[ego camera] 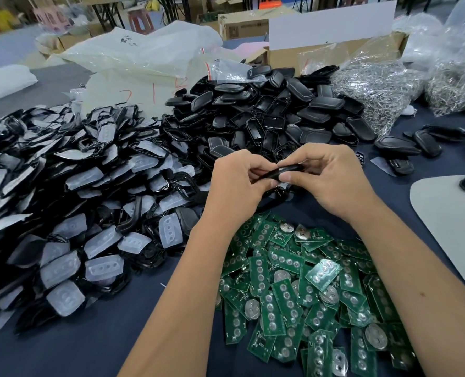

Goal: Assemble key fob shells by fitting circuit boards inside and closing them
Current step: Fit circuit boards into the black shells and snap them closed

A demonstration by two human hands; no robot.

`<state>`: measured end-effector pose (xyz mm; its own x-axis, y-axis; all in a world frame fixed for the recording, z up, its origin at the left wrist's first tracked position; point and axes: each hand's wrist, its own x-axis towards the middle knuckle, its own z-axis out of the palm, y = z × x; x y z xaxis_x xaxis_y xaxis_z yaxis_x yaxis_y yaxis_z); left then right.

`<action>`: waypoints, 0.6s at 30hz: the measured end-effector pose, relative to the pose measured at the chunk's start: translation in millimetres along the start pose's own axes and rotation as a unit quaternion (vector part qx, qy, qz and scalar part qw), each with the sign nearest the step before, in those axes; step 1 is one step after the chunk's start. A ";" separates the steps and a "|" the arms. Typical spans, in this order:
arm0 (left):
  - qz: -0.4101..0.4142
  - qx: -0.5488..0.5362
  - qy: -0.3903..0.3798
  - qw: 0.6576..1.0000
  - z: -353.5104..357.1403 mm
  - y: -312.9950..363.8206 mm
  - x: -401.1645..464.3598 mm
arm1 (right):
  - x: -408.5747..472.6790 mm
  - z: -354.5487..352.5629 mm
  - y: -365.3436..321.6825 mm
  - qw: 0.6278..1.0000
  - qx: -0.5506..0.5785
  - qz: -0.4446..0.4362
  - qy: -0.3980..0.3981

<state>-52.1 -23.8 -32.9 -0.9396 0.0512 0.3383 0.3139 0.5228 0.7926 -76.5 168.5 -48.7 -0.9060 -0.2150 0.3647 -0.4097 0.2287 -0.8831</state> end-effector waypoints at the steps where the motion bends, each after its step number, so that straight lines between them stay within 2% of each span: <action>1: -0.003 0.004 0.004 1.000 -0.3 0.1 -0.2 | 0.3 0.2 0.4 1.000 -0.008 -0.004 0.003; 9: 0.058 0.061 0.004 0.996 0.8 5.5 -4.3 | -0.4 1.8 -2.9 0.999 -0.042 -0.016 -0.014; 13: 0.030 0.019 0.018 0.999 -2.8 1.5 -3.5 | -1.2 1.3 -8.0 1.000 -0.014 0.003 -0.023; 18: -0.003 0.015 -0.002 1.000 -2.8 -0.7 -2.7 | -2.1 1.9 -15.3 0.995 -0.088 -0.028 -0.032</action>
<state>-49.4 -26.7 -33.0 -0.9422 0.0520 0.3309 0.3040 0.5478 0.7794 -68.1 163.7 -36.5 -0.8745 -0.2915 0.3876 -0.4773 0.3760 -0.7942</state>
